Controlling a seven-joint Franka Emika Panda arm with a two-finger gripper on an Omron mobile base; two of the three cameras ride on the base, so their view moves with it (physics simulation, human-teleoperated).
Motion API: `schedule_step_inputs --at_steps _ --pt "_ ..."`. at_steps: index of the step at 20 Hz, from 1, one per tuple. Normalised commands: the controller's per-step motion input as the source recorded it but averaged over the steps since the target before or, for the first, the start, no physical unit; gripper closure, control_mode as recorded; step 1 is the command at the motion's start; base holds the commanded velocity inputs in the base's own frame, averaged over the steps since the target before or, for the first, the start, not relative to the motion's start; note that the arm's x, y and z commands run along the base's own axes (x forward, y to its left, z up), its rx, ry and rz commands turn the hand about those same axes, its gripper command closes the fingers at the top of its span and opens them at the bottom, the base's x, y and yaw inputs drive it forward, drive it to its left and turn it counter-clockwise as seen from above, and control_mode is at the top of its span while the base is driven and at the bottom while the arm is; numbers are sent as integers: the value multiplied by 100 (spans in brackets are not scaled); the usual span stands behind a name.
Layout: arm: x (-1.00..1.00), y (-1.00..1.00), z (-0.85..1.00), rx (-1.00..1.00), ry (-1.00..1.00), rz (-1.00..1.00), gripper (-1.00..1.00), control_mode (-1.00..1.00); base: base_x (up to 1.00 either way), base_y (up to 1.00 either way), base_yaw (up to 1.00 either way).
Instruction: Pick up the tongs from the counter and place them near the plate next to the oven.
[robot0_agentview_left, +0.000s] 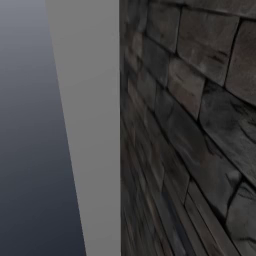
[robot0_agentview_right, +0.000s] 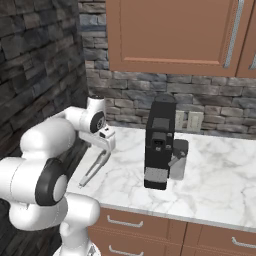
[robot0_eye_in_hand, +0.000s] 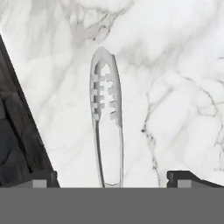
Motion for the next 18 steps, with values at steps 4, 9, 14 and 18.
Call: schedule_step_inputs --at_steps 4,9,14,18 --pt "10 0 -41 0 0 -9 -100 -100 0 0 0" --pt "6 0 -42 0 0 -9 -100 -100 0 0 0" --pt "10 0 -28 0 0 -8 -100 -100 0 0 0" --pt "21 0 -24 0 0 -5 -100 -100 0 0 0"
